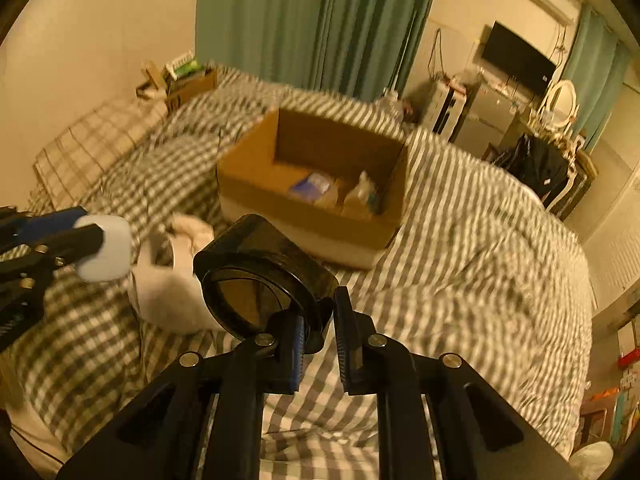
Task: Organize objects
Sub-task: 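Carry the black object and earbud case into the box and release both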
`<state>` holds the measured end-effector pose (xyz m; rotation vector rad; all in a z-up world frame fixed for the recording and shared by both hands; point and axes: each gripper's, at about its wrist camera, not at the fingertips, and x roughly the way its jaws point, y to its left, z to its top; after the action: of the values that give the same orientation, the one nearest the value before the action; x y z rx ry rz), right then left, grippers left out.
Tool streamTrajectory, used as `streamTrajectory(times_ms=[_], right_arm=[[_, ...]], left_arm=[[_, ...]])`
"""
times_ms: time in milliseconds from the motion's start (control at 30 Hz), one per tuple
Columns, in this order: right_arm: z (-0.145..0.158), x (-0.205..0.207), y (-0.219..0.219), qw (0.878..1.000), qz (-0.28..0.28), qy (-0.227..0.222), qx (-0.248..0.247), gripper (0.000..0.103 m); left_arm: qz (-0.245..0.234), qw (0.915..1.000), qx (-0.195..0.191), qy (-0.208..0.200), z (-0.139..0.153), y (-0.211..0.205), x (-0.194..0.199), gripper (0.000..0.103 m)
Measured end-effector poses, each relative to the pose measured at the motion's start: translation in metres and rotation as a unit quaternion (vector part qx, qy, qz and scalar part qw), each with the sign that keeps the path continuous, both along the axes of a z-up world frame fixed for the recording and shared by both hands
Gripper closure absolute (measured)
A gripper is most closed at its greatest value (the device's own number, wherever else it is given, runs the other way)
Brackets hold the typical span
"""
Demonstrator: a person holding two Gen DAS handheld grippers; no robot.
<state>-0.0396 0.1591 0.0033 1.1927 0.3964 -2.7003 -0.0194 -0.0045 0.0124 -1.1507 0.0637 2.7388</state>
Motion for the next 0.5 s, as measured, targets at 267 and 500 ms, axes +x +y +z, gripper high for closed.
streamTrajectory(times_ms=[267,500], right_arm=[[0.056,-0.032,0.003,0.999,0.003,0.054,0.004,0.091],[0.079,-0.095,0.007,0.997,-0.003,0.077,0.002,0.091]], left_arm=[[-0.024,0.999,-0.01,0.037,0.034,0.024,-0.051,0.08],[-0.033,0.998,-0.006,0.053,0.045,0.042,-0.12,0.08]])
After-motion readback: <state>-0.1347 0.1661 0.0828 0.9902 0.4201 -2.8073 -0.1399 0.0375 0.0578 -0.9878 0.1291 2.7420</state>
